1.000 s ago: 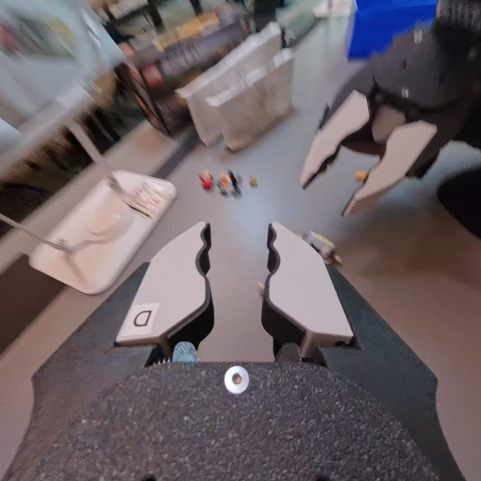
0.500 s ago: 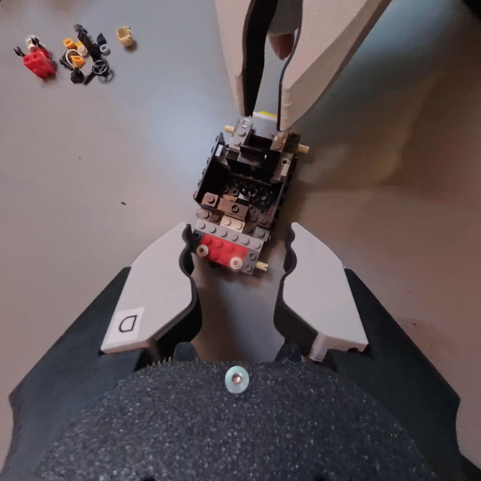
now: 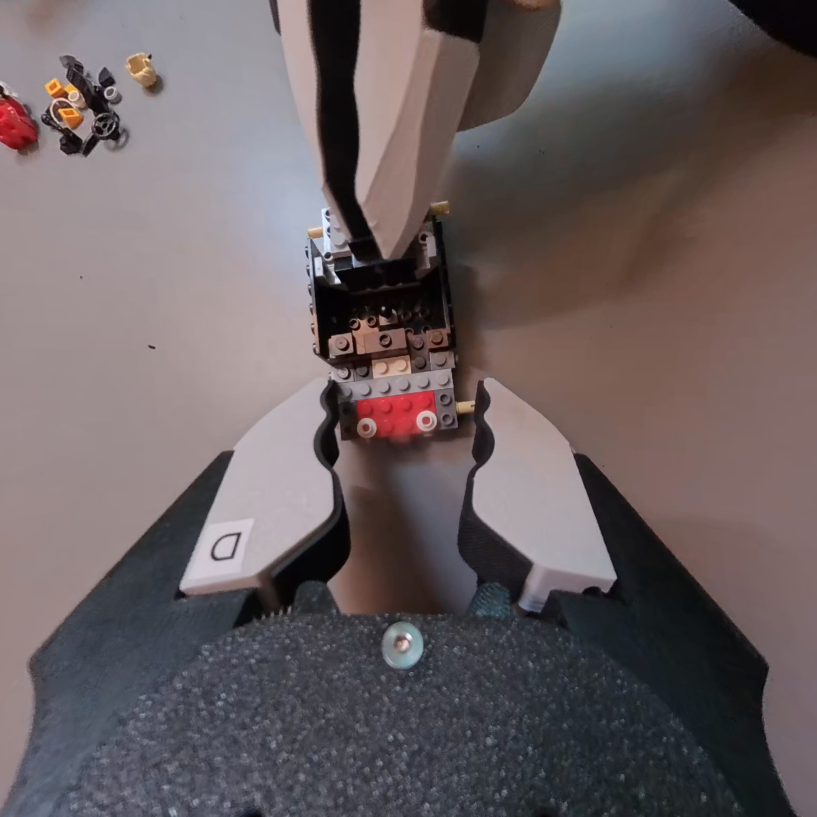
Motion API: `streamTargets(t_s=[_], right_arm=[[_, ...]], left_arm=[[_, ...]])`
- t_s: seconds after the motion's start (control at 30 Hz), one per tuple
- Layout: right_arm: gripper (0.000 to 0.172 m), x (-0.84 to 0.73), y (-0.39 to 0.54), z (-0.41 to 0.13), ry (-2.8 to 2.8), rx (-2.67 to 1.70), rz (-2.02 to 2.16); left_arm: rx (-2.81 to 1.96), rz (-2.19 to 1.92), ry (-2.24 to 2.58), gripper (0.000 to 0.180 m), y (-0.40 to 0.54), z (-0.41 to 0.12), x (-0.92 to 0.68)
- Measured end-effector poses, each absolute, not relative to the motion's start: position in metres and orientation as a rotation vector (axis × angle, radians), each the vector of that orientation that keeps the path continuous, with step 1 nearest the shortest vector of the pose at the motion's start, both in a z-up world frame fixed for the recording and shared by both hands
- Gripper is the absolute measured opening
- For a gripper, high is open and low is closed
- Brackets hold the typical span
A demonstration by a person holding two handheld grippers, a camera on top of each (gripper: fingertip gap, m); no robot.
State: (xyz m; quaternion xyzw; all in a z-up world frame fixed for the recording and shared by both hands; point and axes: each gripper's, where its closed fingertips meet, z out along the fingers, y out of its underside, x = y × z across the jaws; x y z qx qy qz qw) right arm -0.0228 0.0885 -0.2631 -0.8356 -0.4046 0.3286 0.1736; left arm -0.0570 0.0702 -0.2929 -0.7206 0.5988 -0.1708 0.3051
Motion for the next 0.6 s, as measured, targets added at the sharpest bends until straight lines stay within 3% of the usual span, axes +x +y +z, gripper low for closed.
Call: streamTargets(t_s=[0.1, 0.37, 0.6], right_arm=[[0.006, -0.021, 0.093, -0.269, -1.159, -2.403, 0.851], [0.004, -0.021, 0.097, -0.269, -1.181, -2.348, 0.806], [0.003, -0.02, 0.101, -0.268, -1.347, -2.126, 0.487]], left_arm=[[-1.911, -0.443, 1.581, 0.058, 0.07, -0.293, -0.057], [-1.943, -0.458, 1.551, 0.058, 0.07, -0.292, -0.057], [-1.966, -0.452, 1.524, 0.058, 0.072, -0.292, -0.057]])
